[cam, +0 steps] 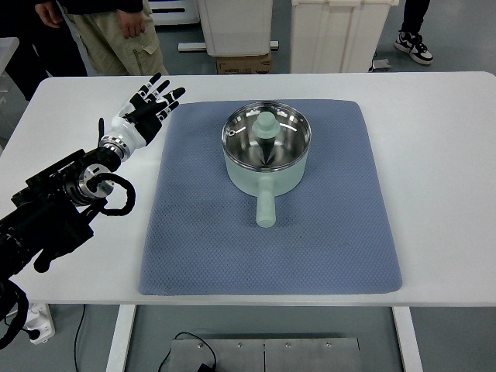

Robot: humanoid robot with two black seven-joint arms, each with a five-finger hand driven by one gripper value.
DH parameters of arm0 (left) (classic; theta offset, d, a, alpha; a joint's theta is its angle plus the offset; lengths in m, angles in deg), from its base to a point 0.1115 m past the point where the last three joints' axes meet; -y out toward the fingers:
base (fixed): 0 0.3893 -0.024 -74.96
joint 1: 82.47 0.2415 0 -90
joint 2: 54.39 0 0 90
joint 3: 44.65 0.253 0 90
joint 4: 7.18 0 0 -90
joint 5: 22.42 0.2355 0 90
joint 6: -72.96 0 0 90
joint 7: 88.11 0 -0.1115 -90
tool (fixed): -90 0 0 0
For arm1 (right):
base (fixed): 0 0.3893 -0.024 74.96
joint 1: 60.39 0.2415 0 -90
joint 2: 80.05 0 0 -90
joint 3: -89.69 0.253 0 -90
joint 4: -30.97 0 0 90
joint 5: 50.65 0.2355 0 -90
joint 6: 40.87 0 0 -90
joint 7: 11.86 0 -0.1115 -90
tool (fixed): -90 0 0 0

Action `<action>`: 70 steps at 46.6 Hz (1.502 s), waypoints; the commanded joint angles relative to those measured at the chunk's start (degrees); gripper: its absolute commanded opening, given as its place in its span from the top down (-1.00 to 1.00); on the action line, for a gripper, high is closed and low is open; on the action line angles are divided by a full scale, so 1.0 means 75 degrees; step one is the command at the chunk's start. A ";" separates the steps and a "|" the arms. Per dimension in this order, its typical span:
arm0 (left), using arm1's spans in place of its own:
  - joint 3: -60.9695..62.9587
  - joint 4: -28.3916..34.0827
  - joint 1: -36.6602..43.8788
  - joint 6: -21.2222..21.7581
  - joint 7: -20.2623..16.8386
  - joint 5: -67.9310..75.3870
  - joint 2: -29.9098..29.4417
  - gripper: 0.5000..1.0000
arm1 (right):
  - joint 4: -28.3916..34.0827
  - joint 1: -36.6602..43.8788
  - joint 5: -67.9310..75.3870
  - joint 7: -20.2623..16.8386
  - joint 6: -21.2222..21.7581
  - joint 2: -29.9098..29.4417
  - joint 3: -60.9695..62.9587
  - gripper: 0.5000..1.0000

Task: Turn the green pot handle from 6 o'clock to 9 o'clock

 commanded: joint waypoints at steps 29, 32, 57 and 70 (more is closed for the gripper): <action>0.0011 0.0016 -0.0035 0.0000 0.0060 -0.0011 -0.0010 -1.00 | 0.0000 0.0010 0.0000 0.0000 0.0000 0.0000 -0.0002 -1.00; 0.0012 0.0016 -0.0046 0.0000 0.0060 0.0013 0.0002 -1.00 | 0.0000 -0.0002 0.0000 -0.0001 0.0000 0.0000 -0.0002 -1.00; 0.0047 0.0027 -0.0070 -0.0410 0.0001 0.0071 -0.0021 -1.00 | 0.0000 0.0010 0.0000 -0.0001 0.0000 0.0000 -0.0002 -1.00; 0.0012 0.0004 -0.0070 -0.0890 0.0001 0.0200 -0.0045 -1.00 | 0.0000 -0.0002 0.0000 -0.0001 0.0000 0.0000 0.0009 -1.00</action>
